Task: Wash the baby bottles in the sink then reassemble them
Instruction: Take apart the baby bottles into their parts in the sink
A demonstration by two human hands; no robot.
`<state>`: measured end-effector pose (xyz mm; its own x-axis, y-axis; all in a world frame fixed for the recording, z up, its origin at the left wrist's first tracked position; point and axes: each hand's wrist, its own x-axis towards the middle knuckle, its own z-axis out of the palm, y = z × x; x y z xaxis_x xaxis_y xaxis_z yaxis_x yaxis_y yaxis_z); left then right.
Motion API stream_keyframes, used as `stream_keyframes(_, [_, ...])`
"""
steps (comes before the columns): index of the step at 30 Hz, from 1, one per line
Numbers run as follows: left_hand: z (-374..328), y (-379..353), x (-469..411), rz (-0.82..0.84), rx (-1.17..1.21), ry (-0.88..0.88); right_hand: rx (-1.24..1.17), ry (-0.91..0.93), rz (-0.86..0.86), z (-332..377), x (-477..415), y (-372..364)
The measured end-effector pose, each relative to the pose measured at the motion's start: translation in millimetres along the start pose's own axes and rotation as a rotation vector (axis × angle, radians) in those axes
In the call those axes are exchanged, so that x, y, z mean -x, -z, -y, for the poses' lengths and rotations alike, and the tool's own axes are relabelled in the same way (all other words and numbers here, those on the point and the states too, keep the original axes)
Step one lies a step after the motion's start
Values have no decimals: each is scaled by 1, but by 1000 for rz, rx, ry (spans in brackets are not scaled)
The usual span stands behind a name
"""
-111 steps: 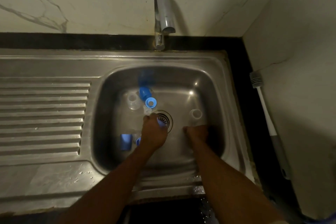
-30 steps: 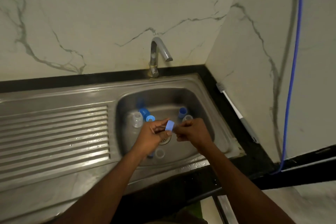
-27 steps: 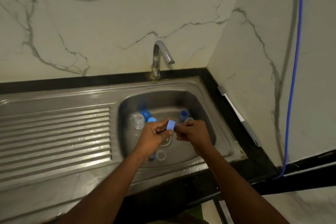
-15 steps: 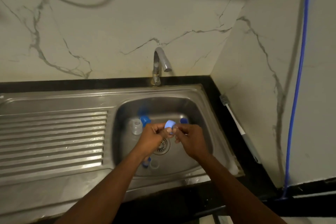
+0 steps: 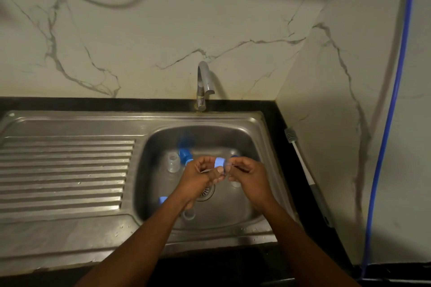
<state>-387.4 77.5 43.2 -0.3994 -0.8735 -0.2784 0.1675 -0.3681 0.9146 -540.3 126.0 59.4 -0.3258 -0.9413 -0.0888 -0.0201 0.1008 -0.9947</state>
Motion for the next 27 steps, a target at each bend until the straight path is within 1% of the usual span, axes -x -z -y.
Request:
stream_keyframes(2, [5,-2,-1,-5,33,46,-1,-14,68,-3,-2,2])
stream_keyframes(5, [17,-2,-3,-21,57,67,86,26,158,-5,-2,5])
stream_keyframes(7, [23,-5,-3,-23,32,43,149,-8,158,-10,-4,4])
stream_keyframes(9, [28,-8,-2,-48,-7,9,130,-113,76,-17,-7,4])
stream_keyframes(10, [31,-9,-4,-67,-42,-11,52,-208,40,-19,-9,4])
stream_keyframes(12, [38,-8,-10,-83,-173,-66,-105,-393,55,-24,-10,5])
stream_keyframes(13, [41,-7,-13,-70,-264,-88,-79,-435,91,-29,-11,5])
stream_keyframes(15, [50,-6,-19,-15,-415,-103,79,-456,131,-43,-13,4])
stream_keyframes(16, [56,-4,-22,5,-457,-98,103,-488,116,-49,-16,4])
stream_keyframes(18, [65,1,-28,-12,-510,-65,-18,-619,46,-59,-22,9])
stream_keyframes(20, [73,5,-34,-101,-576,-29,-149,-733,30,-64,-31,14])
stream_keyframes(21, [75,6,-37,-161,-628,-27,-174,-775,23,-69,-36,16])
stream_keyframes(24, [84,8,-58,-293,-658,16,-131,-910,-65,-93,-51,14])
stream_keyframes(27, [99,7,-91,-302,-602,133,-51,-971,-184,-134,-68,9])
